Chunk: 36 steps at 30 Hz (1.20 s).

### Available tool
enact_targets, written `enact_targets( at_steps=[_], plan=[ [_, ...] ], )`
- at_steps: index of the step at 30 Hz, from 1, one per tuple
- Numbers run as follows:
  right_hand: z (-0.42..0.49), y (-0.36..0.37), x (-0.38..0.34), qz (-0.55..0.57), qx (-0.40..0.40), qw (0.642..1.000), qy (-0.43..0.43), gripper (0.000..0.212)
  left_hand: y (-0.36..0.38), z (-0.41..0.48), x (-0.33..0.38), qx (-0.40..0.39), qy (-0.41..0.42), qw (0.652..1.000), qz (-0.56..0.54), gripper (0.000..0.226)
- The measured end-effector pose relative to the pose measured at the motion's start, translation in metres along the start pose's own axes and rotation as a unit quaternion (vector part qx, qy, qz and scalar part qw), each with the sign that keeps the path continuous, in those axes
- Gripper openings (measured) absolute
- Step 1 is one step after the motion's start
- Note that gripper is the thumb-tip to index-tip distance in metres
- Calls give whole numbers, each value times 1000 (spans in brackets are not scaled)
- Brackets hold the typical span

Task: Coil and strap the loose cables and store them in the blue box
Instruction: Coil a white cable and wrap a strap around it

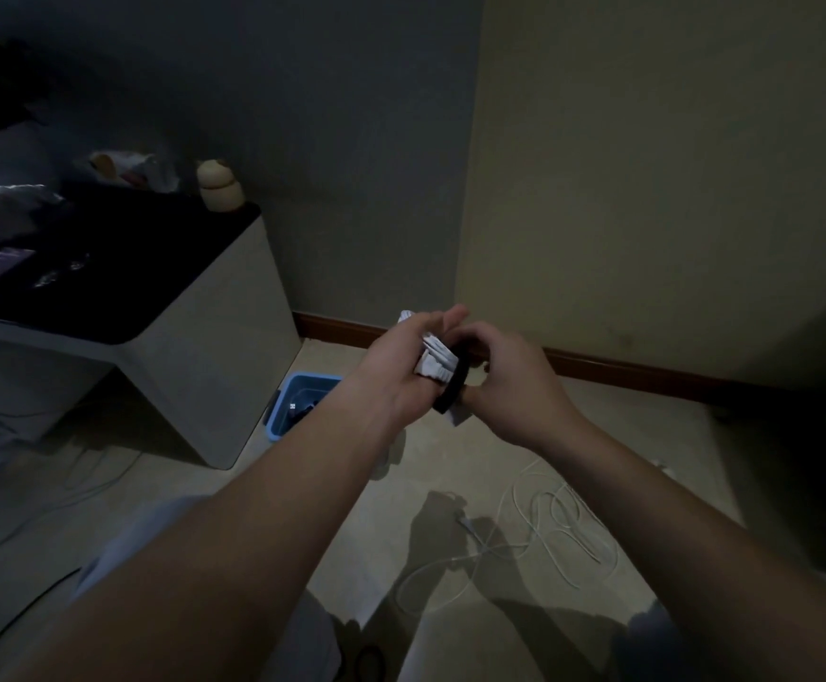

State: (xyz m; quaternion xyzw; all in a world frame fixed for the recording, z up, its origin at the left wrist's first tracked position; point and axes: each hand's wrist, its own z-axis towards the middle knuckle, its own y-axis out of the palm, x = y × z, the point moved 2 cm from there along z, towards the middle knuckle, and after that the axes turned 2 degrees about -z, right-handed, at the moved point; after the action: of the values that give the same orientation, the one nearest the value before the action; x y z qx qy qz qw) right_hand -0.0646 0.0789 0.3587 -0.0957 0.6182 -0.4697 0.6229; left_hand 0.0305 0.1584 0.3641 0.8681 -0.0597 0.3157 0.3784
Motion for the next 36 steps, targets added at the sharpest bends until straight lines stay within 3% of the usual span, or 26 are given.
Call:
enact_targets(
  at_steps=[9,15,20,26,33,36],
  plan=[
    [4,-2,10,234,-70,965,92,43,7,-8,-4,-35,-37,999,9,39],
    [3,0,13,246,-68,960,112,42,4,-9,-5,-47,-59,997,34,55],
    [5,-7,17,233,-71,959,143,30,3,-13,-3,-28,-54,998,5,37],
    [10,-19,30,254,-37,951,175,25,11,-20,1,-90,-63,994,17,43],
    [10,-25,38,263,-27,946,187,23,14,-22,-6,-65,12,986,152,28],
    [11,-27,40,267,-11,943,200,21,11,-26,-7,-53,105,931,347,19]
  ],
)
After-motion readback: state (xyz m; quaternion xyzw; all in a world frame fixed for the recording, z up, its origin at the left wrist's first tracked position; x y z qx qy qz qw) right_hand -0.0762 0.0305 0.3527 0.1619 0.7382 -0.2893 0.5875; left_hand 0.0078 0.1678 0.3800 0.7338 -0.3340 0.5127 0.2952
